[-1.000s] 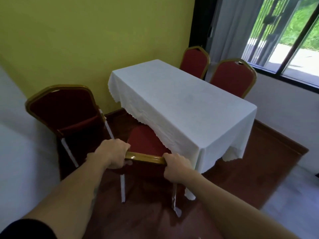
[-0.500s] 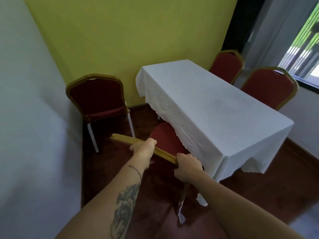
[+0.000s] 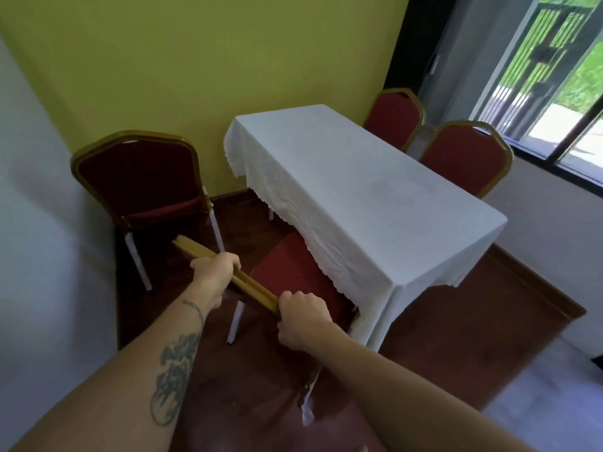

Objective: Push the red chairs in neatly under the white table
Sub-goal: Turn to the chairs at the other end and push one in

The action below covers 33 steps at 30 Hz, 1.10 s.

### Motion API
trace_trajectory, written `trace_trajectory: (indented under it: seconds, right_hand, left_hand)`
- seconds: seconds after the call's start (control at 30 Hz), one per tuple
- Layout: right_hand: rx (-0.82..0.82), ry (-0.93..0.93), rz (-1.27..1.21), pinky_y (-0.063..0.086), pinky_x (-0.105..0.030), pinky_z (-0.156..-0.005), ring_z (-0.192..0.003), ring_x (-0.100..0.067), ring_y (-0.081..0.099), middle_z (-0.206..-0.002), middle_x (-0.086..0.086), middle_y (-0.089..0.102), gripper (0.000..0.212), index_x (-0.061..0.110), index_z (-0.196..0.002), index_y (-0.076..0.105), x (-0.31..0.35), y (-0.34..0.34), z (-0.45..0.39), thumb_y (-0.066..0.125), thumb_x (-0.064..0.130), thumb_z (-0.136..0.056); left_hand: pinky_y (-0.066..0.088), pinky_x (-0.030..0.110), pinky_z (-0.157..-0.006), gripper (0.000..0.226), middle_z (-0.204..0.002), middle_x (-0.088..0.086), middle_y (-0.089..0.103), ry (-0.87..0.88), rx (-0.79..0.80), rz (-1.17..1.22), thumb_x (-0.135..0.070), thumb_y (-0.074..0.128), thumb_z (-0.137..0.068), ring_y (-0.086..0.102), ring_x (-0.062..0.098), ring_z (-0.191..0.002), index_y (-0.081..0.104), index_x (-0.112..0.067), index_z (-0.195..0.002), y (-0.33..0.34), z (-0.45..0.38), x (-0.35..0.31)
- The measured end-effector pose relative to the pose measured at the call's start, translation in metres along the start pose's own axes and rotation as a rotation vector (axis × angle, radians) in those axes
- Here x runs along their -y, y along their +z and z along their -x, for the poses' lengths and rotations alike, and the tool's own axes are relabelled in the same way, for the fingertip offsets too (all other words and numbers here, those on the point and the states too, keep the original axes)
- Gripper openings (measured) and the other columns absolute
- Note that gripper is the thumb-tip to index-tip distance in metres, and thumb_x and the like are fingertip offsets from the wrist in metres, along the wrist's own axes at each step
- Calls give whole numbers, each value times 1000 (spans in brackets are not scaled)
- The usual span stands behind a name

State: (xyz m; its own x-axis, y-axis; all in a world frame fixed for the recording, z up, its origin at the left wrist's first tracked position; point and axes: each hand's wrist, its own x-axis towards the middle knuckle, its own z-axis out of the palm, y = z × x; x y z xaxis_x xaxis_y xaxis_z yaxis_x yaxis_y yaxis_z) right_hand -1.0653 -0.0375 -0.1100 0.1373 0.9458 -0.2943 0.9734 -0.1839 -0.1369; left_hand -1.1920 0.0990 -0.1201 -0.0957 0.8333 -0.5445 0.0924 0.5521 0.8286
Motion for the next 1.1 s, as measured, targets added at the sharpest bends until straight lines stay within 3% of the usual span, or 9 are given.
trace_trajectory:
  seconds: [0.3,0.43,0.53,0.7,0.8,1.0,1.1]
  right_hand:
    - [50,-37,0,53,-39,-79,-101,-29,64,-114,-9,63,37,13,-123,55,10,-12,-28,63,37,-95]
    - [72,-17,-35,51,-39,-79,-102,-29,64,-113,-7,63,36,16,-118,56,12,-17,-49,63,40,-93]
    - [85,-2,-54,46,-37,-76,-101,-29,64,-108,-5,61,38,17,-117,55,14,-23,-71,64,41,-89]
    - [126,4,-112,45,-36,-76,-97,-28,63,-103,-3,59,47,18,-118,56,5,-35,-108,66,48,-84]
    - [163,-5,-131,48,-37,-78,-96,-27,64,-100,1,58,49,21,-115,57,-7,-39,-129,64,54,-80]
    - [226,-53,-128,54,-40,-87,-100,-27,66,-108,-1,63,51,21,-118,58,-19,-56,-172,63,55,-80]
    - [347,-88,-101,53,-42,-93,-107,-28,64,-116,-3,62,60,19,-123,57,-20,-68,-190,69,60,-81]
  left_hand:
    - [56,61,-84,116,-113,20,66,27,92,-87,-27,69,-29,68,40,-100,40,-4,-139,-7,-77,-2]
    - [54,62,-89,104,-121,22,62,33,108,-95,-20,68,-47,65,41,-107,32,-9,-144,-7,-78,-25]
    - [55,60,-91,107,-130,23,59,43,114,-128,-20,67,-48,63,40,-111,30,-7,-147,-5,-79,-47]
    - [53,55,-96,94,-120,18,57,57,99,-171,-21,63,-58,60,36,-108,30,-3,-143,10,-78,-77]
    - [51,55,-99,94,-125,18,55,44,113,-187,-19,64,-63,59,37,-112,24,-8,-147,23,-93,-88]
    - [48,57,-102,96,-139,19,49,21,145,-230,-16,64,-67,54,38,-122,19,-12,-152,44,-123,-115]
    - [44,59,-106,91,-140,18,47,-16,177,-287,-19,66,-67,51,38,-125,25,-12,-148,44,-129,-126]
